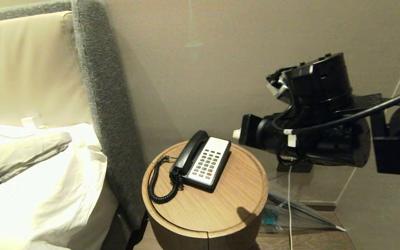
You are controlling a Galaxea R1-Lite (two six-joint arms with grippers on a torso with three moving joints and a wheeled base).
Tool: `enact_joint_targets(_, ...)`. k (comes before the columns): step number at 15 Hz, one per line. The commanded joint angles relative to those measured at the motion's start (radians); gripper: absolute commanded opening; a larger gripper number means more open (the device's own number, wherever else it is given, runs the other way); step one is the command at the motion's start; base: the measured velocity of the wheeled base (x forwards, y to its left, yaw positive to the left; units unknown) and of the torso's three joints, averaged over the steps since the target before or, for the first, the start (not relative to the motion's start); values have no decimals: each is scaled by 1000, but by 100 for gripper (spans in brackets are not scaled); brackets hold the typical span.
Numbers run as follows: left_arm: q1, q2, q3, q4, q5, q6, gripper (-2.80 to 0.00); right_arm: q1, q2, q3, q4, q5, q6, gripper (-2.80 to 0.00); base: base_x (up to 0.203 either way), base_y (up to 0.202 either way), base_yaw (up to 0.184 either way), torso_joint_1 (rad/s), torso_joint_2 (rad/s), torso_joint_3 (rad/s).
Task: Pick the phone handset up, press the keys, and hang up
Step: End the call using the dial pad
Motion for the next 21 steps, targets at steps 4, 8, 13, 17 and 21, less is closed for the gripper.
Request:
enact_joint_targets(4,7,-73,46,-27,6,-11,-280,27,169,-167,113,-19,-98,-280,0,0,0,0,0,0)
enact_joint_targets(8,10,-95,62,-26,2,-8,-280,28,270,-240,158,-51,-140,-280,0,0,0,0,0,0)
enact_joint_targets(13,13,-91,72,-27,4,-11,-280,27,334,-290,270,-66,-168,-280,0,0,0,0,0,0)
enact_joint_targets(17,11,-96,81,-25,2,-11,-280,29,403,-346,267,-79,-169,-280,0,0,0,0,0,0)
enact_joint_targets(21,11,-97,87,-27,2,-10,-280,29,440,-371,270,-86,-168,-280,0,0,0,0,0,0)
